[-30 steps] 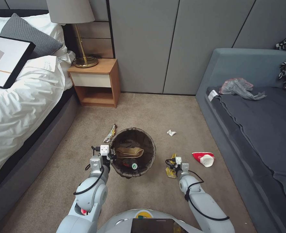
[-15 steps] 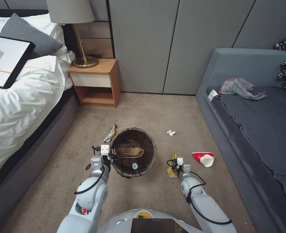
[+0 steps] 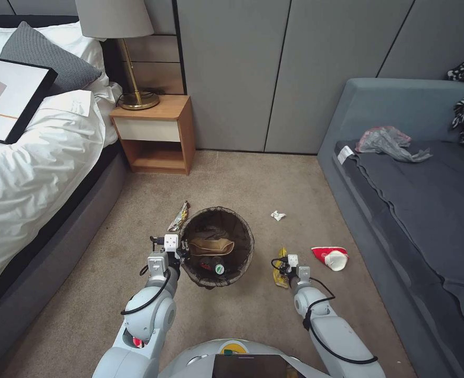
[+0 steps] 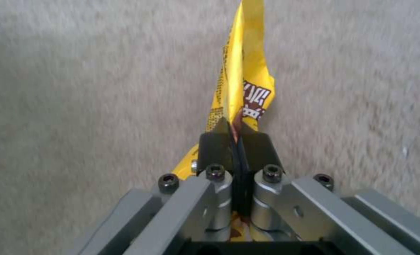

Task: Pick up the trash bin, then pick up the garbage from the floor and place it into the trash bin.

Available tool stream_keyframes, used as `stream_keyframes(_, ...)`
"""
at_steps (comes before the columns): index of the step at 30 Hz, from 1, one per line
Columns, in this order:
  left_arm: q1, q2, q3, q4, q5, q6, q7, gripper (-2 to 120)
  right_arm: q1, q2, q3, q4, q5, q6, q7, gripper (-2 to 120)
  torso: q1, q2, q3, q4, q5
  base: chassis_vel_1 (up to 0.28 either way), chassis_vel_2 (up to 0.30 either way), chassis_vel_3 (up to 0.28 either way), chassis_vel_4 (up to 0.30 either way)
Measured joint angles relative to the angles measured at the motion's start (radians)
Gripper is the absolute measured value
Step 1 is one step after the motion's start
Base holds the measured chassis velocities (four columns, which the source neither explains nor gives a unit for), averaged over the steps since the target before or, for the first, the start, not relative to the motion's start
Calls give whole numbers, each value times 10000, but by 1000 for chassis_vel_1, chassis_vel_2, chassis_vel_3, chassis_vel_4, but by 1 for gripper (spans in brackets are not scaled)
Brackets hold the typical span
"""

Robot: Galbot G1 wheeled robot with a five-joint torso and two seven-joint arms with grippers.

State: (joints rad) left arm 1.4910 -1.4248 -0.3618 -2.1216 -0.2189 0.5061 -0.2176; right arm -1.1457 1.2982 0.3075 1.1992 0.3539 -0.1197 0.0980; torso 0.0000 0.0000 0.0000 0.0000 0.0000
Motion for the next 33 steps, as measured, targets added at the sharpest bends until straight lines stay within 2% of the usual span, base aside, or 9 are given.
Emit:
stream_keyframes(18, -11, 29, 1, 13, -17, 13, -1, 2, -31, -3, 69, 436, -154, 793, 97, 0, 0, 0, 0, 1, 1, 0, 0, 0, 0)
stream_keyframes(22, -18, 39, 1, 28, -23, 20, -1, 2, -86, -14, 172, 1200, -535, 1826, 148, 0, 0, 0, 0, -1, 1, 0, 0, 0, 0)
stream_keyframes(24, -21, 28, 50, 73, -27, 24, -2, 2, -199, -80, 301, 2669, -782, 2910, 95, 0, 0, 0, 0, 4, 0, 0, 0, 0, 0)
stream_keyframes(26, 1, 1, 158, 107, -50, 40, 5, 2, -300, -164, 362, 4367, -666, 3675, -658, 0, 0, 0, -1, 0, -5, 0, 0, 0, 0)
stream_keyframes(27, 1, 1, 158, 107, -50, 40, 5, 2, -300, -164, 362, 4367, -666, 3675, -658, 0, 0, 0, -1, 0, -5, 0, 0, 0, 0)
stream_keyframes(28, 15, -8, 212, 115, -113, 72, 5, 2, -363, -198, 267, 5419, -236, 4234, -1663, 0, 0, 0, -1, 0, -3, 0, 0, 0, 0)
stream_keyframes(29, 17, -10, 225, 116, -129, 82, 4, 2, -367, -201, 240, 5629, -126, 4349, -1893, 0, 0, 1, -2, 5, -4, 0, 0, 0, 0)
stream_keyframes(30, 50, -4, 246, 115, -185, 124, 1, 2, -590, -316, -82, 6327, 261, 4722, -3015, 0, 1, 0, 2, -6, 0, 0, 0, 0, 0)
stream_keyframes(33, 84, -13, 342, 93, -265, 175, 20, 2, -872, -475, -695, 7167, 390, 4936, -3843, 0, 0, 2, -2, 2, -4, 0, 0, 0, 0)
